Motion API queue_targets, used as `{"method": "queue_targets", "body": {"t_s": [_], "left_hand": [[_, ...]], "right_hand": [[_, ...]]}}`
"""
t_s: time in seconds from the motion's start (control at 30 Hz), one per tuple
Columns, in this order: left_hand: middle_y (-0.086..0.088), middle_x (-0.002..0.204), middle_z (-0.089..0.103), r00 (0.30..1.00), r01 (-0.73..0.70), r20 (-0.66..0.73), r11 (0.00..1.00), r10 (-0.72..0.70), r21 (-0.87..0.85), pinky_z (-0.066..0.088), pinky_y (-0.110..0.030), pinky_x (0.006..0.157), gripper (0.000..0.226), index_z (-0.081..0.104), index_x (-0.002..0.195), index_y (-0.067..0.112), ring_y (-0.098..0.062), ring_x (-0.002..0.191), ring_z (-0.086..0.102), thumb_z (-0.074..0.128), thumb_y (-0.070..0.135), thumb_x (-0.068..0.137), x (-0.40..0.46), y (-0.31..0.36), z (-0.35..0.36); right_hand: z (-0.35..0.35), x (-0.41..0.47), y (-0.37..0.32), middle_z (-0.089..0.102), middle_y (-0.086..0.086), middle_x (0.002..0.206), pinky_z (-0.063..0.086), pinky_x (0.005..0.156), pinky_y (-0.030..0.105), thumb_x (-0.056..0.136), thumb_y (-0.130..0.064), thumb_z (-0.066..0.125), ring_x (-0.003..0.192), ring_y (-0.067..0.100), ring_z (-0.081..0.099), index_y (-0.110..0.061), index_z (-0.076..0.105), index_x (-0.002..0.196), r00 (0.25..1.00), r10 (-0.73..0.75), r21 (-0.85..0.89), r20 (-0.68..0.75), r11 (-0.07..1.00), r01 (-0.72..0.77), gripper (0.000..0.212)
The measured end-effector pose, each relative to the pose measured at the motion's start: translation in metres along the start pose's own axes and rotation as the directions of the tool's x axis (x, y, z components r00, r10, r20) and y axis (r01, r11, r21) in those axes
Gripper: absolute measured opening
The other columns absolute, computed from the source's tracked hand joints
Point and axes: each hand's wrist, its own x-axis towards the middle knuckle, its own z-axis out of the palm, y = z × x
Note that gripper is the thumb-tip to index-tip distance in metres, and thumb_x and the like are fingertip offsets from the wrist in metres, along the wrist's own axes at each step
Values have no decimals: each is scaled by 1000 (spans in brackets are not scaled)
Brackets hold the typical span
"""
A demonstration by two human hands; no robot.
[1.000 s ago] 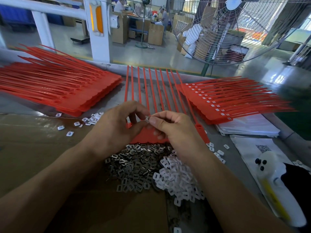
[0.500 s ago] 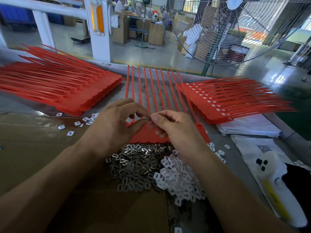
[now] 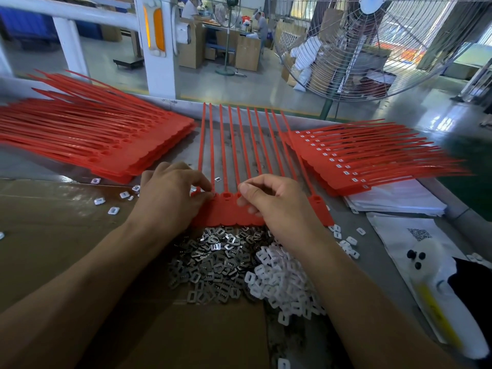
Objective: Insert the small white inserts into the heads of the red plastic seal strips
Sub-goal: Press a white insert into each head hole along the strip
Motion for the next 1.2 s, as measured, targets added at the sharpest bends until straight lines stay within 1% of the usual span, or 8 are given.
{"method": "queue_targets", "body": {"t_s": [0.4, 0.53, 0.67, 0.73, 0.83, 0.9, 1.0, 1.2], "left_hand": [[16, 104, 61, 999, 45, 21, 999, -45, 8, 21, -35, 92, 8, 74, 90, 42, -14, 113, 44, 74, 47, 84, 4, 3, 0], [15, 106, 61, 996, 67, 51, 998, -67, 4, 21, -37, 94, 7, 75, 92, 43, -16, 116, 43, 74, 44, 85, 4, 7, -3], [15, 112, 62, 997, 55, 53, 998, -56, 16, 22, -38, 99, 9, 75, 97, 43, -16, 120, 42, 72, 39, 89, 2, 8, -7], [14, 114, 63, 998, 42, 45, 999, -43, 16, 21, -39, 100, 11, 74, 99, 42, -17, 120, 42, 70, 36, 91, 1, 8, -9], [13, 116, 63, 999, 34, 42, 999, -35, 25, 22, -38, 100, 14, 73, 101, 42, -17, 121, 42, 69, 32, 92, 0, 8, -9], [13, 116, 63, 999, 33, 39, 999, -34, 31, 21, -38, 100, 14, 73, 101, 41, -17, 122, 42, 68, 31, 93, 0, 8, -9], [13, 113, 64, 999, 24, 28, 999, -25, 33, 22, -38, 99, 14, 73, 101, 40, -18, 120, 44, 68, 30, 93, 0, 9, -9], [14, 112, 63, 998, 11, 60, 998, -14, 55, 21, -37, 98, 20, 74, 98, 43, -17, 118, 44, 66, 25, 93, -1, 10, -10]], "right_hand": [[0, 0, 1, 77, -13, 86, 52, 72, 19, 102, -35, 63, 76, -3, 68, -28, 74, 103, 1000, -9, -35, 21, 999, 10, 13], [0, -1, 1, 76, -16, 87, 50, 77, 20, 101, -36, 64, 80, -7, 68, -30, 74, 103, 999, -8, -63, 37, 998, 10, 12], [-2, -3, -1, 74, -19, 88, 45, 73, 14, 96, -35, 71, 82, -6, 67, -31, 77, 97, 992, -55, -183, 111, 980, 75, 7], [-3, -4, -3, 73, -20, 89, 47, 73, 14, 93, -34, 75, 83, -4, 67, -31, 78, 96, 975, -79, -255, 208, 958, 132, 5], [-1, -5, -5, 69, -17, 93, 47, 75, 11, 87, -37, 81, 87, -3, 64, -32, 78, 100, 926, -84, -370, 368, 901, 228, 14], [1, -5, -5, 65, -14, 98, 47, 81, 16, 85, -39, 82, 92, 0, 61, -31, 78, 104, 901, -90, -458, 424, 837, 299, 22], [2, -4, -5, 65, -13, 100, 48, 87, 23, 86, -37, 82, 96, 1, 60, -30, 79, 104, 887, -106, -480, 449, 809, 340, 19], [3, -5, -1, 63, -21, 90, 41, 77, 13, 88, -32, 80, 88, -4, 58, -29, 78, 94, 900, -121, -459, 419, 827, 325, 7]]}}
